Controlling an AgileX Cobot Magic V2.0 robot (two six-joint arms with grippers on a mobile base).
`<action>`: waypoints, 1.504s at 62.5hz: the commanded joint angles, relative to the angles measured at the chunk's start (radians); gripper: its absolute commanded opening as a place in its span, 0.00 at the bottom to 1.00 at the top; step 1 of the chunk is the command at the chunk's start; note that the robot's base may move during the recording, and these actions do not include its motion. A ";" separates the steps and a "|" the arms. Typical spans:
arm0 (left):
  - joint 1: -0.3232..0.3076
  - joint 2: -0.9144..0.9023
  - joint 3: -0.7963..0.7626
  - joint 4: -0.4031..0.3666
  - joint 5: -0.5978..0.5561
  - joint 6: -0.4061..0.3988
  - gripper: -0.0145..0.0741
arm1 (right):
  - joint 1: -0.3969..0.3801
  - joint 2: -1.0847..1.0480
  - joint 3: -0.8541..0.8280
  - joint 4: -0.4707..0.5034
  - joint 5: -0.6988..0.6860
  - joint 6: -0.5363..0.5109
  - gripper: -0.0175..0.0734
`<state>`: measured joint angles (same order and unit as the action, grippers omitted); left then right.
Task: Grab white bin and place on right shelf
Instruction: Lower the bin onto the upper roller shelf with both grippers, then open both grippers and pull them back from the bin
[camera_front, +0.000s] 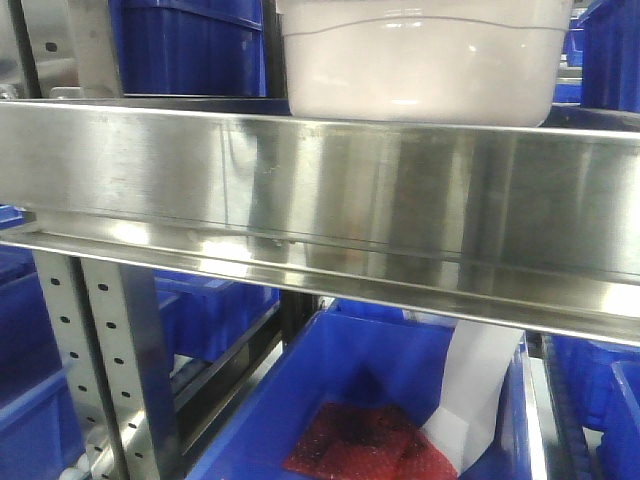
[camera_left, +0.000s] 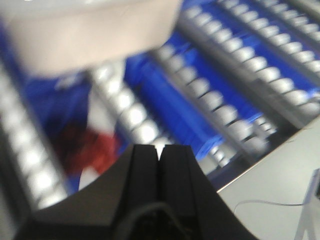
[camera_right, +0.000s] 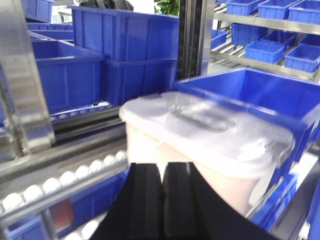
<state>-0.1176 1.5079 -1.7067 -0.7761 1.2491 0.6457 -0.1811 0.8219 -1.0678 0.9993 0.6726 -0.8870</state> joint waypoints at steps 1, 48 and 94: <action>-0.004 -0.044 -0.033 0.106 -0.020 -0.170 0.03 | 0.003 -0.029 0.004 0.015 -0.054 0.018 0.27; -0.098 -0.580 0.706 0.491 -0.729 -0.370 0.02 | 0.003 -0.483 0.383 -0.820 -0.150 0.733 0.27; -0.098 -0.981 1.180 0.419 -1.153 -0.370 0.02 | 0.003 -0.846 0.500 -0.796 -0.083 0.733 0.27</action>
<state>-0.2085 0.5285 -0.4978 -0.3414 0.1872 0.2746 -0.1811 -0.0165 -0.5425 0.1924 0.6764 -0.1558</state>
